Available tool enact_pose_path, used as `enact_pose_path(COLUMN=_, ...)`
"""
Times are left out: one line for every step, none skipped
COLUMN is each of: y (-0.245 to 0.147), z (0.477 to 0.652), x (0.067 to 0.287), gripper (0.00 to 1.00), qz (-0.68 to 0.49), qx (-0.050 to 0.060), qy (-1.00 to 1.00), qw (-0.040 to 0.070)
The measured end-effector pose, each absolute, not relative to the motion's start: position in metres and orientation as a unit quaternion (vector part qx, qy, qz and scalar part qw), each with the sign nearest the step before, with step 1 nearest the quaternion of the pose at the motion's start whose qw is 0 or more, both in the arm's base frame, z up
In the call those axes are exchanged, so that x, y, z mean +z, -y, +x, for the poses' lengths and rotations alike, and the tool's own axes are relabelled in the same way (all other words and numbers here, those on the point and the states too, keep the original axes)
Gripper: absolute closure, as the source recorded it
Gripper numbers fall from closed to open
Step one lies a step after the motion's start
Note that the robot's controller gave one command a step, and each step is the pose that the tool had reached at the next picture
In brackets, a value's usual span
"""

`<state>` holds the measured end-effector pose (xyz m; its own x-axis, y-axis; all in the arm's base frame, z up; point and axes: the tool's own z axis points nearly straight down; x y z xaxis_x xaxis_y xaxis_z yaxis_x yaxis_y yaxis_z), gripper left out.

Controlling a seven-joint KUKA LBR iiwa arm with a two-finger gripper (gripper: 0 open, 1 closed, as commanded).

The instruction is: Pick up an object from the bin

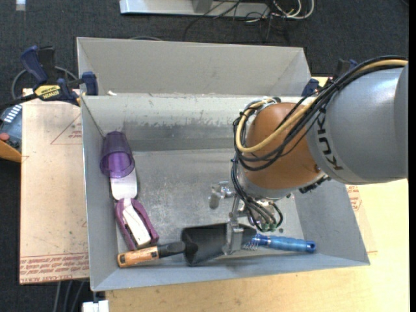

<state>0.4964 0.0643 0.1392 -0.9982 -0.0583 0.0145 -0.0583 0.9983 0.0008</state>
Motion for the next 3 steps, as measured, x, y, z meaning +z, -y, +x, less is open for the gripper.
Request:
enact_pose_path(y=-0.0539, z=0.4929, x=0.1317, gripper=1.00, qz=0.121, qx=-0.001, qy=0.993, qw=0.000)
enact_pose_path(y=-0.0538, z=0.4929, x=0.1317, gripper=0.00, qz=0.120, qx=-0.001, qy=0.993, qw=0.000)
enact_pose_path(y=-0.0537, z=0.4929, x=0.1317, gripper=0.00, qz=0.120, qx=-0.001, qy=0.993, qw=0.000)
